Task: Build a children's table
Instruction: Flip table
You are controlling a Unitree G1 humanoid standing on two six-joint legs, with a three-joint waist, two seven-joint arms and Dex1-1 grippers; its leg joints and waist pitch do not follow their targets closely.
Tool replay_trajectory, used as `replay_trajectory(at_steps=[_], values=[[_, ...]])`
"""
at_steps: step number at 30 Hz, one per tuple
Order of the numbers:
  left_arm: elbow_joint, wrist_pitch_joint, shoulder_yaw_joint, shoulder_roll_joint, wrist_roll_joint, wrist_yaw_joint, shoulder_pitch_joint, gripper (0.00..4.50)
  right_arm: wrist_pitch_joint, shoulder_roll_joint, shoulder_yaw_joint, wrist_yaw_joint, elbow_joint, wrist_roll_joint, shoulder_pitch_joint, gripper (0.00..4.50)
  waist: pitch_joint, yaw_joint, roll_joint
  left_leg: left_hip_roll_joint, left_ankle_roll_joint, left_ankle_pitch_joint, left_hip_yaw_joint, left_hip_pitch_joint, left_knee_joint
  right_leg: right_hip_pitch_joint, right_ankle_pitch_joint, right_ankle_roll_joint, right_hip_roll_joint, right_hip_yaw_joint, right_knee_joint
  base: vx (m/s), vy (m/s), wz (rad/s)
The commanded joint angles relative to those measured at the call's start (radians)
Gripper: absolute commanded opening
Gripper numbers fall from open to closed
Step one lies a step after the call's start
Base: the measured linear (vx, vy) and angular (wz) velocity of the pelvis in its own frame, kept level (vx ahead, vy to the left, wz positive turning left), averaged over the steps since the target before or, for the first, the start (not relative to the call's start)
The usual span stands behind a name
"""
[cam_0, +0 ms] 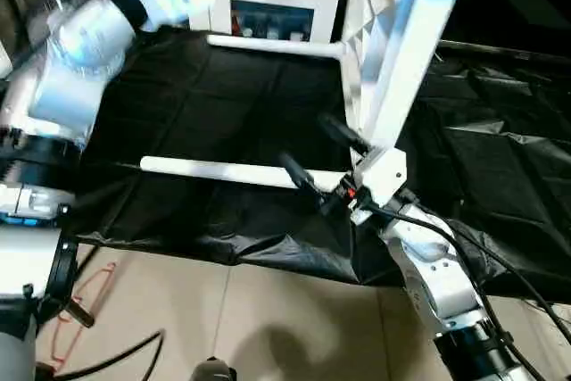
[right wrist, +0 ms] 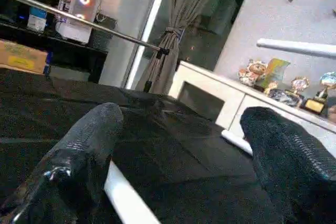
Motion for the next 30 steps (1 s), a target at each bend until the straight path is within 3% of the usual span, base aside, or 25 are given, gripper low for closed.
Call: replay_trajectory(at_steps=[1,4,7,8,11,19,20,23,25,27,28,30], values=[[0.058,0.15,0.065,-0.07,-0.158,-0.024,0.023,2.29,0.029,-0.012,-0.008,0.01,0.012,0.01,0.0,4.04,-0.055,-0.004,0.007,0.026,-0.05,-0.345,-0.015,0.037,-0.081,0.008,-0.253,-0.141,-0.072,0.032,-0.09,0.0,0.0,0.0],[0.048,0.257,0.117,-0.1,-0.215,-0.022,0.023,2.29,0.067,-0.016,-0.024,0.016,0.022,0.023,0.001,4.04,-0.055,-0.003,0.001,0.023,-0.035,-0.323,-0.013,0.033,-0.08,0.011,-0.262,-0.138,-0.071,0.031,-0.092,0.0,0.0,0.0],[0.043,0.302,0.141,-0.114,-0.242,-0.017,0.022,2.29,0.118,-0.023,-0.024,0.028,0.029,0.036,0.008,4.04,-0.058,0.001,0.003,0.02,-0.015,-0.289,-0.012,0.029,-0.077,0.014,-0.282,-0.127,-0.073,0.031,-0.095,0.0,0.0,0.0],[0.033,0.328,0.157,-0.122,-0.255,-0.014,0.021,2.29,0.197,-0.032,-0.021,0.028,0.04,0.043,0.016,4.04,-0.059,0.003,0.004,0.021,-0.008,-0.276,-0.012,0.029,-0.078,0.014,-0.273,-0.128,-0.072,0.03,-0.095,0.0,0.0,0.0],[0.005,0.37,0.188,-0.136,-0.271,-0.013,0.017,2.29,0.308,-0.038,-0.027,0.025,0.071,0.061,0.032,4.39,-0.062,0.007,0.004,0.017,0.0,-0.245,-0.011,0.027,-0.076,0.016,-0.249,-0.136,-0.071,0.027,-0.092,0.0,0.0,0.0],[-0.086,0.44,0.236,-0.167,-0.3,-0.013,0.025,2.29,0.435,-0.029,-0.061,0.022,0.093,0.122,0.065,4.5,-0.065,0.013,0.007,0.019,0.007,-0.251,-0.011,0.027,-0.078,0.015,-0.181,-0.161,-0.073,0.023,-0.088,0.0,0.0,0.0],[-0.1,0.45,0.242,-0.171,-0.304,-0.012,0.029,2.29,0.44,-0.016,-0.079,0.006,0.099,0.137,0.059,4.5,-0.065,0.013,0.002,0.019,0.007,-0.249,-0.01,0.026,-0.078,0.016,-0.18,-0.159,-0.073,0.023,-0.089,0.0,0.0,0.0],[-0.127,0.467,0.25,-0.174,-0.304,-0.016,0.04,2.29,0.405,0.031,-0.134,-0.032,0.122,0.18,0.029,4.5,-0.065,0.011,0.003,0.02,-0.003,-0.254,-0.012,0.025,-0.082,0.016,-0.18,-0.153,-0.076,0.022,-0.089,0.0,0.0,0.0],[-0.128,0.468,0.251,-0.174,-0.304,-0.016,0.041,2.29,0.404,0.033,-0.135,-0.033,0.123,0.182,0.028,4.5,-0.064,0.01,0.003,0.021,-0.011,-0.267,-0.013,0.028,-0.083,0.015,-0.186,-0.148,-0.074,0.022,-0.09,0.0,0.0,0.0],[-0.144,0.485,0.255,-0.177,-0.304,-0.017,0.051,2.29,0.362,0.071,-0.187,-0.081,0.192,0.193,-0.036,4.5,-0.064,0.008,0.001,0.02,-0.016,-0.266,-0.012,0.027,-0.084,0.016,-0.184,-0.144,-0.076,0.023,-0.089,0.0,0.0,0.0],[-0.162,0.505,0.26,-0.181,-0.308,-0.014,0.064,2.29,0.303,0.097,-0.221,-0.097,0.261,0.201,-0.104,4.5,-0.064,0.002,0.0,0.02,-0.025,-0.27,-0.012,0.026,-0.085,0.014,-0.203,-0.15,-0.079,0.023,-0.09,0.0,0.0,0.0],[-0.171,0.515,0.261,-0.182,-0.31,-0.012,0.071,2.29,0.27,0.11,-0.237,-0.098,0.293,0.211,-0.137,4.5,-0.065,0.001,-0.002,0.022,-0.026,-0.272,-0.011,0.028,-0.084,0.013,-0.205,-0.15,-0.08,0.023,-0.09,0.0,0.0,0.0]])
